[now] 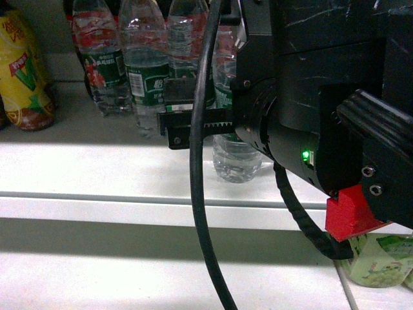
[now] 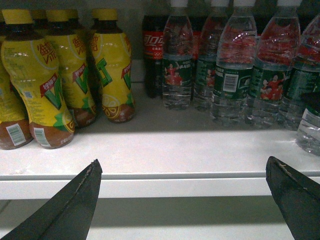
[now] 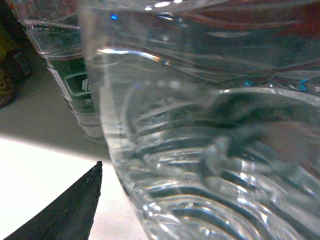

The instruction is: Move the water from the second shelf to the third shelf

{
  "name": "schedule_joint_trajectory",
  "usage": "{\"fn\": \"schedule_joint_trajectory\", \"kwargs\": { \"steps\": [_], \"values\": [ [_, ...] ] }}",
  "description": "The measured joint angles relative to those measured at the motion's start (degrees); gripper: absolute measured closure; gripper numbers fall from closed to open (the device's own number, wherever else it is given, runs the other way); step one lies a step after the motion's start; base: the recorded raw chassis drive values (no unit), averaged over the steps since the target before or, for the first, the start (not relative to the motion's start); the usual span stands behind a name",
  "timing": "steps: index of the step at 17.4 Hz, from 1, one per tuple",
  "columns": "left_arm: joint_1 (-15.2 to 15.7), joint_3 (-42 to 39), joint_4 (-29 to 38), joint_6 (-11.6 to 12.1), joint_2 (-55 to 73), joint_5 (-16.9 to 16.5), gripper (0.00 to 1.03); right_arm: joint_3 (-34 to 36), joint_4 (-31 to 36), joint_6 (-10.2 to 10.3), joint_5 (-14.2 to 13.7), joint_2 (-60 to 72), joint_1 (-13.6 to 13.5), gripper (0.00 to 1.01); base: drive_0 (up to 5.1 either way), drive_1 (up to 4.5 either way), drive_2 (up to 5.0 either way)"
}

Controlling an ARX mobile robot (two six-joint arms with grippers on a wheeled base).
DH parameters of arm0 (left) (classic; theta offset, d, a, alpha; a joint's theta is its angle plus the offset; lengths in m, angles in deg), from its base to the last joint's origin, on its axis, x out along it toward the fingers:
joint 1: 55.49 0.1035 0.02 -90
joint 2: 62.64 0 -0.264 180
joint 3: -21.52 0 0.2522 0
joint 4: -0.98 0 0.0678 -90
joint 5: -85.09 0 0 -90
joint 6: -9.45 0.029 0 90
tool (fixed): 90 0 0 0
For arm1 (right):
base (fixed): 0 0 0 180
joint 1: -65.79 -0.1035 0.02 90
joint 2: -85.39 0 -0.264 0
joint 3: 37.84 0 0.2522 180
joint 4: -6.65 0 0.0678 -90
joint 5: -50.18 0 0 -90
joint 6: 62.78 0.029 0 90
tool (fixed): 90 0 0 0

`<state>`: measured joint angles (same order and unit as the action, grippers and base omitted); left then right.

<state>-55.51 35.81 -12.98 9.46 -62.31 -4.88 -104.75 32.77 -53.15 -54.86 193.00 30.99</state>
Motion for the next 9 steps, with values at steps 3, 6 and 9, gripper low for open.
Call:
{"fn": "schedule_joint_trajectory", "kwargs": {
  "steps": [3, 6, 9],
  "values": [
    [0.0, 0.0, 0.0, 0.0, 0.0, -0.02, 0.05, -0.07, 0.76, 0.0, -1.31, 0.04, -0.04, 0.24, 0.0, 0.0, 0.0],
    [0.0, 0.0, 0.0, -0.02, 0.0, 0.0, 0.05, -0.07, 0.81, 0.0, -1.66, 0.04, -0.04, 0.37, 0.0, 0.0, 0.0],
    [0.0, 0.0, 0.0, -0.02, 0.0, 0.0, 0.05, -0.09, 0.81, -0.02, -1.92, 0.04, -0.02, 0.43, 0.0, 0.0, 0.0]
  ]
}}
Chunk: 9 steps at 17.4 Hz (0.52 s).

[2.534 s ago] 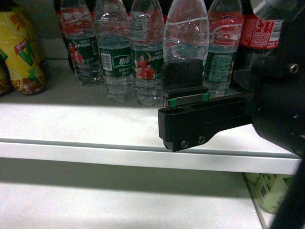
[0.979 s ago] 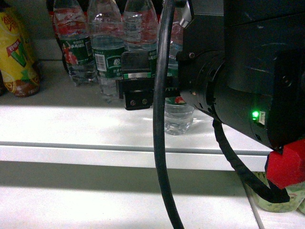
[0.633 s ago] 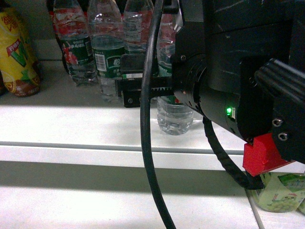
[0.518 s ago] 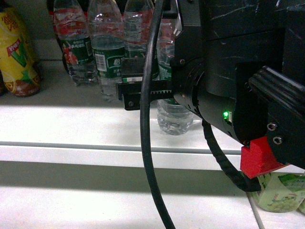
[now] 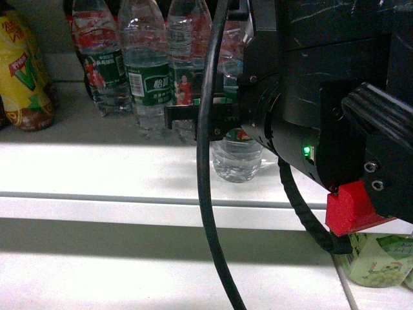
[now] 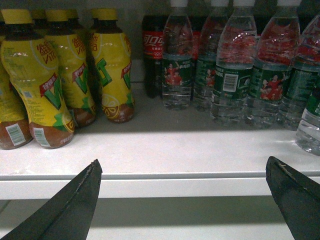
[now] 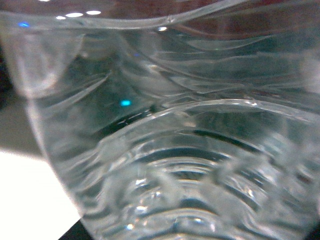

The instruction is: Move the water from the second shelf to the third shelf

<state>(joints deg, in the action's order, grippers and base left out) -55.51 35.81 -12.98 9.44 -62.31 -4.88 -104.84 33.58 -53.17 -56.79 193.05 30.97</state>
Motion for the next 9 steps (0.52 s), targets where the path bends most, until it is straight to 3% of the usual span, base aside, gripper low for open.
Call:
{"fn": "schedule_joint_trajectory", "kwargs": {
  "steps": [4, 9],
  "values": [
    [0.0, 0.0, 0.0, 0.0, 0.0, 0.0, 0.05, -0.04, 0.07, -0.09, -0.24, 0.0, -0.02, 0.53, 0.0, 0.0, 0.0],
    [0.0, 0.0, 0.0, 0.0, 0.0, -0.02, 0.05, -0.13, 0.22, -0.15, -0.24, -0.02, -0.02, 0.58, 0.0, 0.0, 0.0]
  ]
}}
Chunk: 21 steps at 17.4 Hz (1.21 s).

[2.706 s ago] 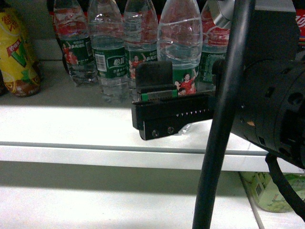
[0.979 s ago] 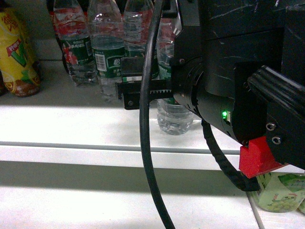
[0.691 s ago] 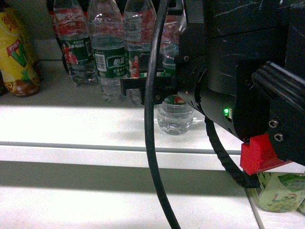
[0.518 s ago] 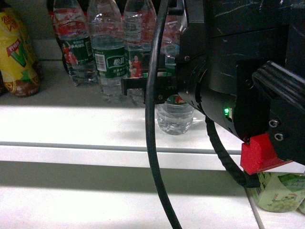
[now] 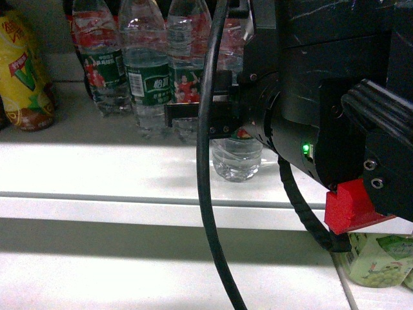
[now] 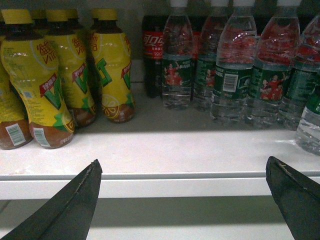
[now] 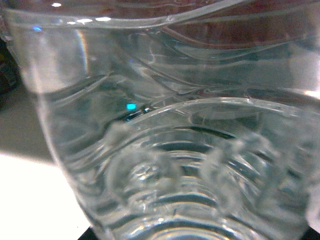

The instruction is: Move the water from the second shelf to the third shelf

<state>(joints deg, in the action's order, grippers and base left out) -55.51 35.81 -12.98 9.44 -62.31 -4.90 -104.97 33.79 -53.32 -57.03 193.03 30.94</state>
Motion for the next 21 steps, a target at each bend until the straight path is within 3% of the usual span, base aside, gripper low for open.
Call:
{"fn": "schedule_joint_trajectory", "kwargs": {
  "steps": [3, 9, 21],
  "values": [
    [0.0, 0.0, 0.0, 0.0, 0.0, 0.02, 0.05, 6.4, 2.8, -0.61, 1.4, -4.35, 0.68, 0.59, 0.0, 0.0, 0.0],
    [0.0, 0.0, 0.0, 0.0, 0.0, 0.0, 0.05, 11.76, 4.31, -2.86, 2.23, -8.39, 3.87, 0.59, 0.0, 0.0, 0.0],
    [0.0, 0.0, -0.02, 0.0, 0.0, 0.02, 0.05, 20.52, 3.08, -3.04, 6.58, -19.74, 8.07, 0.59, 0.0, 0.0, 0.0]
  ]
}}
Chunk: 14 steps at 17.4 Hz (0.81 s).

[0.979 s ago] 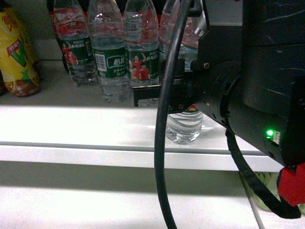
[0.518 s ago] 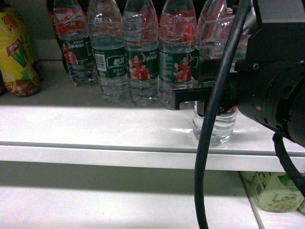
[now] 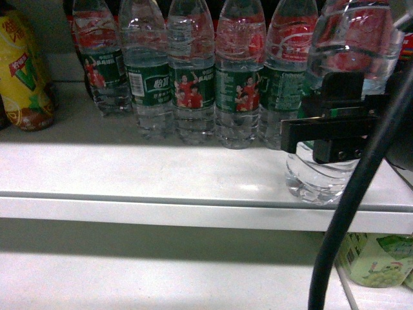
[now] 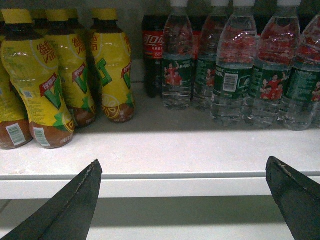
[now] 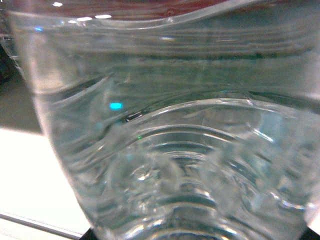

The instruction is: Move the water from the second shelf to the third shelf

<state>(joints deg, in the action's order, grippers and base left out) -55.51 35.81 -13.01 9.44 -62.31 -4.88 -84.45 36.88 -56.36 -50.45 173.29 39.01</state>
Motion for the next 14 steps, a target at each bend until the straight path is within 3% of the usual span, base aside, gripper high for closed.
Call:
{"fn": "schedule_joint_trajectory", "kwargs": {
  "steps": [8, 14],
  "values": [
    [0.0, 0.0, 0.02, 0.0, 0.0, -0.02, 0.05, 8.96, -1.07, -0.52, 4.52, -9.18, 4.09, 0.59, 0.0, 0.0, 0.0],
    [0.0, 0.0, 0.02, 0.02, 0.0, 0.0, 0.05, 14.6, -3.5, -1.16, 7.23, -18.05, 8.92, 0.59, 0.0, 0.0, 0.0]
  ]
}}
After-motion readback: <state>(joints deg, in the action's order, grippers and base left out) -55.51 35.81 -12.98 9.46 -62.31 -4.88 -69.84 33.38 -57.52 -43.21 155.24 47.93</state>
